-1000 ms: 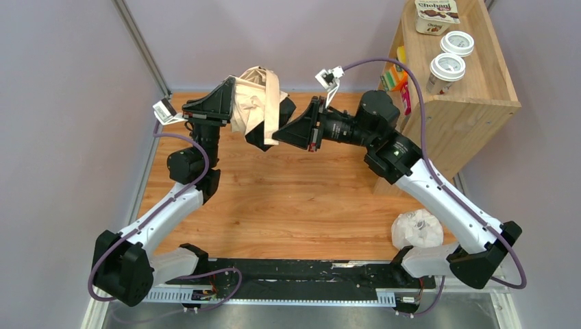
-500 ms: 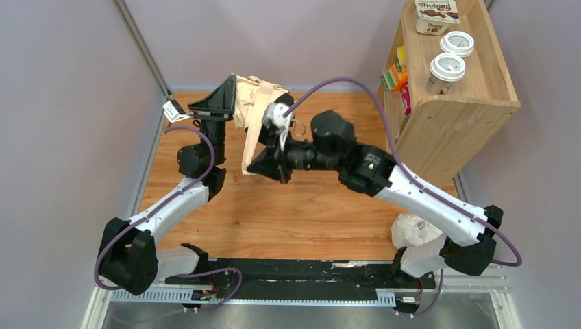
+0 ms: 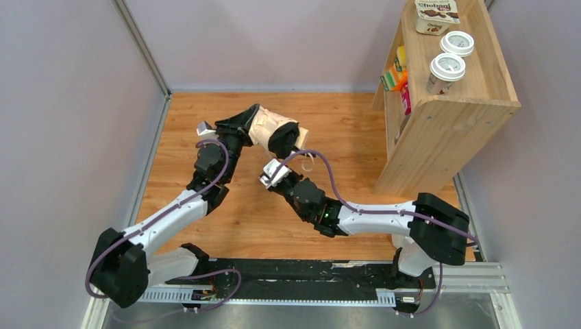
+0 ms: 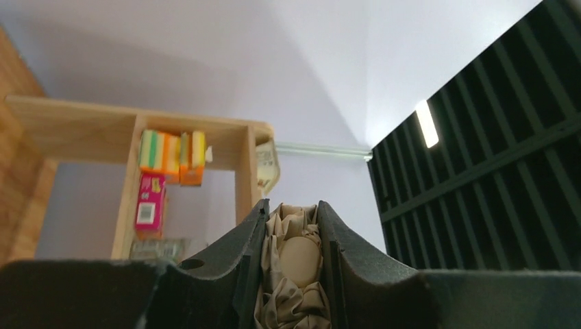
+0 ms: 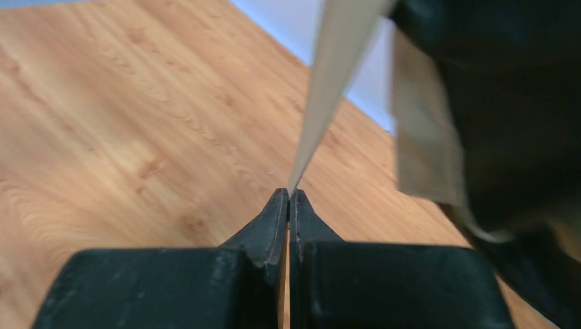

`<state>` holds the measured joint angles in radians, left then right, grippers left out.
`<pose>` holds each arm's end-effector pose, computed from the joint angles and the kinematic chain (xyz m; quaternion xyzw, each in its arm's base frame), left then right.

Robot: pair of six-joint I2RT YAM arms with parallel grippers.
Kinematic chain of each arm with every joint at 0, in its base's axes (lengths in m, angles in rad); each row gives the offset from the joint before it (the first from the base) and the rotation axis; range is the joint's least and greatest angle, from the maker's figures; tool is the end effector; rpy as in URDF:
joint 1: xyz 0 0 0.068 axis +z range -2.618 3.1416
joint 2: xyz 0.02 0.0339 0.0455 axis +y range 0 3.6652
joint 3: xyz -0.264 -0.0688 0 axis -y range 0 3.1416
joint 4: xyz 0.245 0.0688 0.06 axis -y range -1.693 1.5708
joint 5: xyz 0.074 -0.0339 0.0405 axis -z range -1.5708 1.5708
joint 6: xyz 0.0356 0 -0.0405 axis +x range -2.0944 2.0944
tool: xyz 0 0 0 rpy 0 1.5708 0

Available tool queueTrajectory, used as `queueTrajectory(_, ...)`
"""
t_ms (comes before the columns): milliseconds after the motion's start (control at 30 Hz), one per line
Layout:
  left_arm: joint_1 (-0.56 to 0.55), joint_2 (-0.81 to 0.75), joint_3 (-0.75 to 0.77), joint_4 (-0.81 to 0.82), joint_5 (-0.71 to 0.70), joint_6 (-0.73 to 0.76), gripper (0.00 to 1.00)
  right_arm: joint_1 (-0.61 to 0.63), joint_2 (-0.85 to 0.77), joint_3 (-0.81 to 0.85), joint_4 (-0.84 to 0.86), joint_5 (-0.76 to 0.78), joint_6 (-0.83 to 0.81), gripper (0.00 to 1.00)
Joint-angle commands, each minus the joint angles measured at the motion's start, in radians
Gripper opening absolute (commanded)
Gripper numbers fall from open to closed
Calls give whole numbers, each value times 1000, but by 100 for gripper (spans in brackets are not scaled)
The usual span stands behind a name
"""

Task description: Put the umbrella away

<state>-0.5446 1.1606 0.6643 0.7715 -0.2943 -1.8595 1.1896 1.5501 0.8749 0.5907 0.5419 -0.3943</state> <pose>0.2301 -0.1273 0.3211 -0.4573 0.4010 -0.7039 0.3668 0.1463 0.3156 0.2623 -0.3777 0.6273 0.0708 0.6774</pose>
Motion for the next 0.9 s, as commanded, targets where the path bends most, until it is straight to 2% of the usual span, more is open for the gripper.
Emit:
queueTrajectory(0, 23, -182, 54, -237, 173, -294, 0, -4, -56, -137, 411, 191, -123, 0)
queueTrajectory(167, 40, -242, 96, -360, 377, -282, 0, -25, -182, -299, 489, 222, -66, 0)
queueTrajectory(267, 38, -266, 152, -411, 455, -256, 0, -27, -246, -301, 453, 213, -55, 0)
queueTrajectory(333, 28, -266, 185, -448, 541, -233, 0, -30, -258, -304, 500, 224, -116, 0)
queueTrajectory(400, 18, -306, 205, -549, 602, -218, 0, -38, -289, -306, 535, 213, -182, 0)
queueTrajectory(433, 18, -324, 234, -652, 622, -154, 0, -45, -306, -307, 543, 198, -208, 0)
queueTrajectory(467, 18, -372, 253, -766, 650, -130, 0, -48, -323, -307, 544, 179, -233, 0)
queueTrajectory(500, 18, -403, 267, -973, 652, -65, 0, -54, -341, -307, 541, 164, -262, 0)
queueTrajectory(533, 20, -438, 268, -1092, 665, -37, 0, -54, -357, -306, 531, 150, -282, 0)
queueTrajectory(633, 21, -472, 256, -1224, 748, 43, 0, -22, -415, -289, 454, 119, -308, 0)
queueTrajectory(667, 21, -467, 267, -1323, 780, 74, 0, 5, -435, -281, 424, 110, -323, 0)
queueTrajectory(733, 20, -464, 294, -1401, 765, 163, 0, 68, -462, -257, 353, 115, -337, 0)
queueTrajectory(867, 34, -411, 308, -1482, 813, 353, 0, 198, -487, -235, 284, 168, -438, 0)
